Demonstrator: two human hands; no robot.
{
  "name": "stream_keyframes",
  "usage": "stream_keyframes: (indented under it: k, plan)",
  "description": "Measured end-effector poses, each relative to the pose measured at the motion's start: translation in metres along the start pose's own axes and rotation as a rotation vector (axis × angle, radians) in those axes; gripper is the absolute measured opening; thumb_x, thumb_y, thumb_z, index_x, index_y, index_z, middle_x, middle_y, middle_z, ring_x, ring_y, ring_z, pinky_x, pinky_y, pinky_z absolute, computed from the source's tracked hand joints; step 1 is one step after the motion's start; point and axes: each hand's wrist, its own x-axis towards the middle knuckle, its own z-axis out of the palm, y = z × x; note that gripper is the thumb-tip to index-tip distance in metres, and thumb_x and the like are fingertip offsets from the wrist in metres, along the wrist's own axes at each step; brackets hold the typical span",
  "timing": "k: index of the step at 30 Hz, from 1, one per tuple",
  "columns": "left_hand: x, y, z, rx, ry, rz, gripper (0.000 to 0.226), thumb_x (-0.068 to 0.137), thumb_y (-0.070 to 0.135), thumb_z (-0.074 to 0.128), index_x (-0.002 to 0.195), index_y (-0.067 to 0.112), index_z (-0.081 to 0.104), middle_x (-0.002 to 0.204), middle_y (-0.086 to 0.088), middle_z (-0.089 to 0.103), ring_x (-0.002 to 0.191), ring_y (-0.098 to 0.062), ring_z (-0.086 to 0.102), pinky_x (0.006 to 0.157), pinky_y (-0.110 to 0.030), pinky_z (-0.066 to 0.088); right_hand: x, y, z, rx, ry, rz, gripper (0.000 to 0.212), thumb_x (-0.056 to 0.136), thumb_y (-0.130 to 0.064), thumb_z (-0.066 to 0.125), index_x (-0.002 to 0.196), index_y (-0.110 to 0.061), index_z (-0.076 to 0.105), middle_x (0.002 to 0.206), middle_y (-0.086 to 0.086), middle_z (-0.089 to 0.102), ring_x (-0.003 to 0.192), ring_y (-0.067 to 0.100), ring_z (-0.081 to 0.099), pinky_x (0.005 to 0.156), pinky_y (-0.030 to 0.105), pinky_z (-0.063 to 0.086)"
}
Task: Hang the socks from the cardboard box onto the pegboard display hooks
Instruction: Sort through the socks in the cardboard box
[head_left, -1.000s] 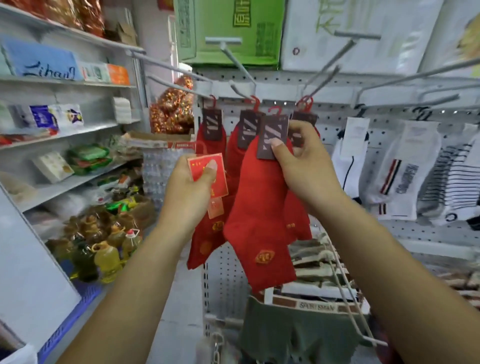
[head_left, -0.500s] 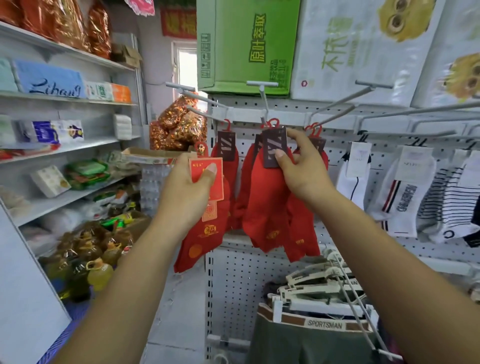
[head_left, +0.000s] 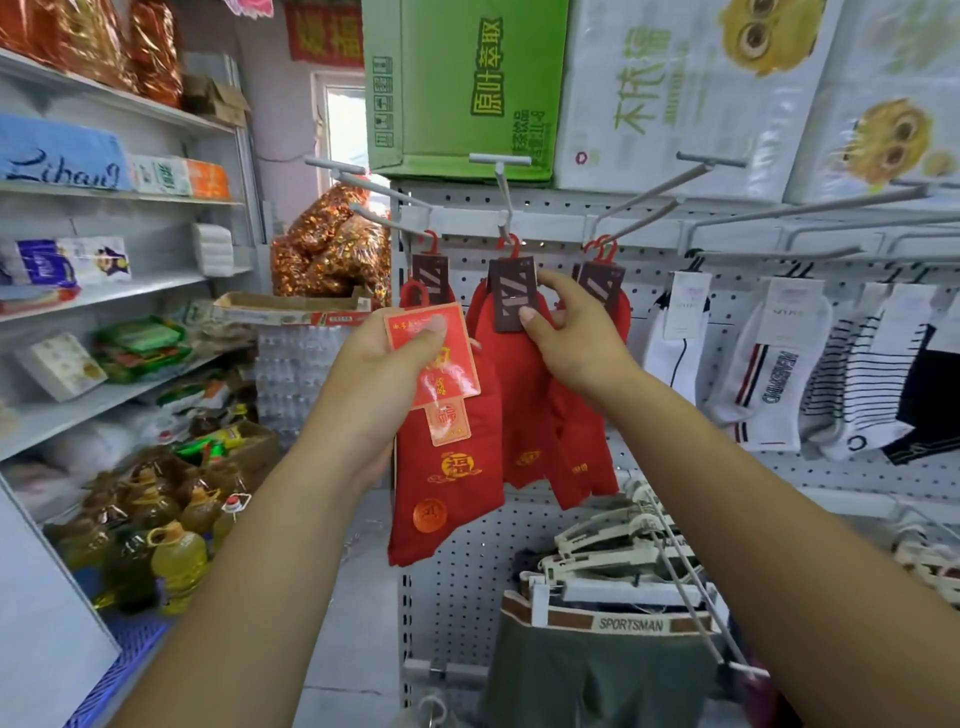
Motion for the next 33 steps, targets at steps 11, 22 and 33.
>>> stream_keyframes:
  k: [11,22,33]
  plan:
    - [0.003,-0.020,0.060,-0.215,-0.138,-0.200,0.039,0.105,0.034,0.052,0.132,0.006,0.060,0.125,-0.022,0.069,0.111,-0.032,0.070,0.098,-0.050,0.056,-0.099,-0.007,-0.059,0.173,0.091,0.105,0.026,0.095,-0.051,0.062,0.104,-0.028,0.070,0.096,-0.005,0.077,0.093,0.010,0.073,0.090,0.042,0.060]
    - [-0.031,-0.033,0.229,-0.279,-0.520,-0.283,0.034,0.105,0.024,0.050,0.127,-0.001,0.059,0.119,-0.030,0.069,0.110,-0.041,0.068,0.102,-0.058,0.051,-0.162,0.037,-0.182,0.168,0.260,0.168,0.030,0.095,-0.019,0.069,0.123,-0.015,0.061,0.100,0.006,0.079,0.088,0.021,0.076,0.077,0.038,0.063]
    - [-0.075,-0.050,0.416,0.252,-0.546,0.275,0.017,0.099,0.030,0.062,0.114,0.022,0.063,0.112,0.013,0.067,0.103,0.006,0.061,0.080,-0.006,0.044,-0.217,0.124,-0.368,0.108,0.641,0.282,0.020,0.100,-0.019,0.063,0.120,-0.023,0.061,0.096,0.005,0.078,0.078,0.013,0.075,0.062,0.026,0.056]
